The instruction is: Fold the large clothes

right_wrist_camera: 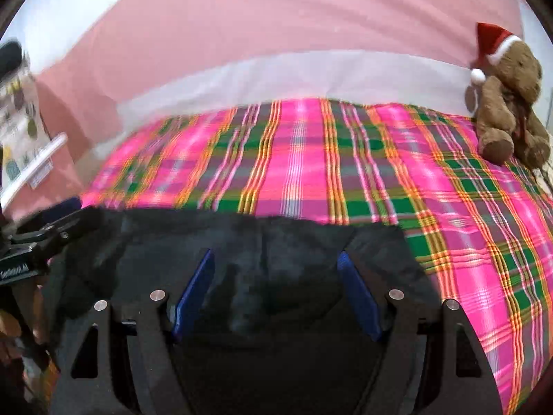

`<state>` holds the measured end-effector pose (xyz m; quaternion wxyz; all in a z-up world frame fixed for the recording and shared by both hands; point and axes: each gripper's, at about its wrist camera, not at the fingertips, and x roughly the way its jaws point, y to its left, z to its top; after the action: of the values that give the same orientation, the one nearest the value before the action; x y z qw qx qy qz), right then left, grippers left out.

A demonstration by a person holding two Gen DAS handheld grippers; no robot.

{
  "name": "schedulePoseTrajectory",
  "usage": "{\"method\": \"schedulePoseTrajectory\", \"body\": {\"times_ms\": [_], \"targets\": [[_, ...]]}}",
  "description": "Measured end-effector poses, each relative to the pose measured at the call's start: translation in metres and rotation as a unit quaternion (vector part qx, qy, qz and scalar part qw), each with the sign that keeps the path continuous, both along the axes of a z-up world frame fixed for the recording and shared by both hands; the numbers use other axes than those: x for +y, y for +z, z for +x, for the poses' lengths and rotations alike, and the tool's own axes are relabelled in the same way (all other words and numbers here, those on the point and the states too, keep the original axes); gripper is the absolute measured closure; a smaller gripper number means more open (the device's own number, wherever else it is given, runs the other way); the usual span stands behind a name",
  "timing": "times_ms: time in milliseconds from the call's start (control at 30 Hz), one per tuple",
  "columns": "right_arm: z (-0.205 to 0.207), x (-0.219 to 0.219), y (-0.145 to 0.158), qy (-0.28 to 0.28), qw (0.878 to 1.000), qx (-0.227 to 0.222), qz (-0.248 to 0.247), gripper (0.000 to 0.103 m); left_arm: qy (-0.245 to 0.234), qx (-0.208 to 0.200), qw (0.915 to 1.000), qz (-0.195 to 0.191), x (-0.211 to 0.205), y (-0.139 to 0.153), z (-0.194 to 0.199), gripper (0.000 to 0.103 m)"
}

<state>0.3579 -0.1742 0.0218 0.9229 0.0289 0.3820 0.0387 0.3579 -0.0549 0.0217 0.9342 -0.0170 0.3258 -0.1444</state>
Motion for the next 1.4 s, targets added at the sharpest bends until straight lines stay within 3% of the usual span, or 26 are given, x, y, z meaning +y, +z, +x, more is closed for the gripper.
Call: {"method": "schedulePoseTrajectory", "body": {"times_ms": [100,167,467,600,733,800,867,933,1033,1100,1400], "targets": [[0.021,-0.005,-0.034,-0.013,0.999,0.047,-0.003,0.035,0.009,0.065,0.9978,0.009,-0.011,-0.035,0.028,0.006],[0.029,-0.016,-0.046,-0.019,0.998,0.054,0.008,0.036,0.012,0.076,0.9970,0.000,-0.010,-0.050,0.039,0.006],[0.041,-0.017,-0.074,-0.021,0.998,0.058,0.004,0.036,0.018,0.066,0.9975,0.021,-0.022,-0.073,0.043,0.005],[0.030,-0.020,-0.058,-0.025,0.998,0.052,0.007,0.037,0.014,0.081,0.9966,0.009,-0.014,-0.055,0.037,0.006],[0.004,-0.039,-0.023,-0.037,0.999,0.003,0.004,0.038,0.011,0.009,0.9998,0.017,0.026,-0.015,0.010,0.006],[0.003,-0.060,-0.021,-0.059,0.998,0.011,-0.001,0.038,0.025,-0.010,0.9991,0.034,0.057,-0.007,0.005,0.006],[0.006,-0.076,-0.032,-0.081,0.996,0.031,-0.013,0.038,0.047,-0.008,0.9975,0.053,0.083,-0.014,0.007,0.006],[0.010,-0.090,-0.050,-0.091,0.994,0.054,-0.004,0.038,0.061,0.017,0.9969,0.046,0.108,-0.032,0.015,0.006],[0.010,-0.096,-0.064,-0.097,0.994,0.049,0.014,0.038,0.075,0.056,0.9956,-0.009,0.132,-0.064,0.026,0.005],[0.013,-0.092,-0.068,-0.097,0.994,0.049,0.001,0.038,0.078,0.059,0.9950,-0.020,0.131,-0.076,0.031,0.004],[0.024,-0.092,-0.080,-0.104,0.993,0.062,-0.005,0.038,0.085,0.074,0.9935,0.013,0.117,-0.091,0.044,0.000]]}}
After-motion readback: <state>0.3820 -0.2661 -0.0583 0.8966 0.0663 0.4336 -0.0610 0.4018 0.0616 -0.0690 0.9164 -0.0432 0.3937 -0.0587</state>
